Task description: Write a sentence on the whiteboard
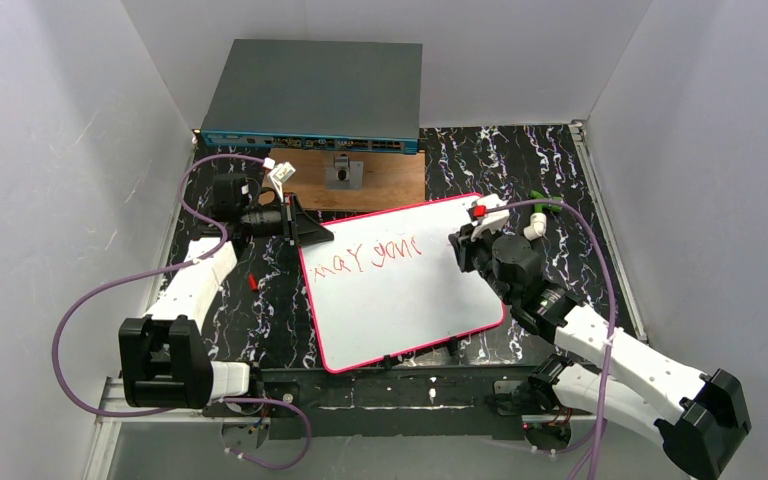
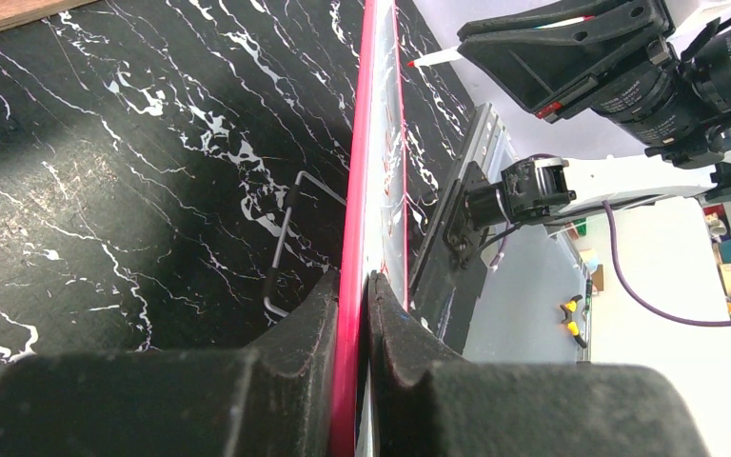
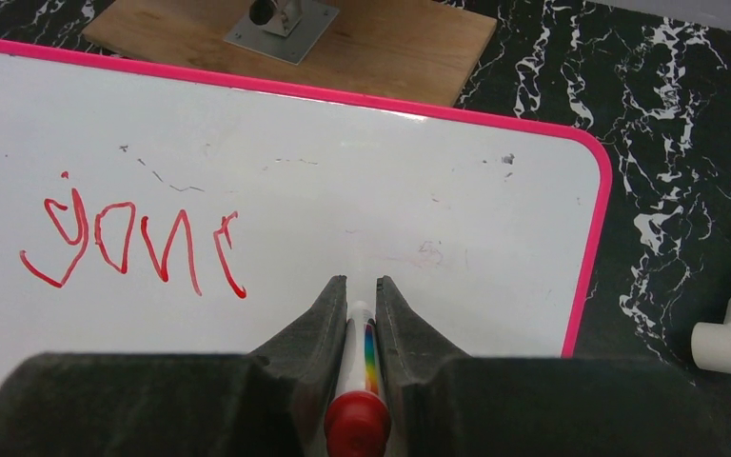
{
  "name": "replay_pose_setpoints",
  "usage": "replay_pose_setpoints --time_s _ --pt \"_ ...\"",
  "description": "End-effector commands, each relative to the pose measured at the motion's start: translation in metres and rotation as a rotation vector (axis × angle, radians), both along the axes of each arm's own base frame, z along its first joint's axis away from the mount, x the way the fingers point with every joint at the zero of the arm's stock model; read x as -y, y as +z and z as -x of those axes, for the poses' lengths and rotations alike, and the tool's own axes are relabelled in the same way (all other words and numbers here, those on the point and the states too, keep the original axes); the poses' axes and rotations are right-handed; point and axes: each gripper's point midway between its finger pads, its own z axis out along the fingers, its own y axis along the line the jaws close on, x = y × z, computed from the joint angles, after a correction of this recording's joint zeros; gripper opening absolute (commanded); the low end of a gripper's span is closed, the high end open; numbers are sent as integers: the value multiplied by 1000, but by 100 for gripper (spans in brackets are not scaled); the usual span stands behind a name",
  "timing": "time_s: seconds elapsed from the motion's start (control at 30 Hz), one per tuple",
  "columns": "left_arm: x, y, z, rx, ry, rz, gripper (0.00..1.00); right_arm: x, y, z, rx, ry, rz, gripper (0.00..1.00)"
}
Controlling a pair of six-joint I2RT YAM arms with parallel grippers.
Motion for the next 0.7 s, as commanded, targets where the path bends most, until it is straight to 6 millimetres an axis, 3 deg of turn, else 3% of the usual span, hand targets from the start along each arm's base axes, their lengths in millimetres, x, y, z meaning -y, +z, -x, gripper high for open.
replay_pose_setpoints --time_s 0.0,0.67 --pt "-16 -28 -22 147 95 -190 0 -6 28 -7 114 15 -62 1" --pt "-17 -27 -23 150 96 -197 0 -20 39 -21 123 10 -103 1"
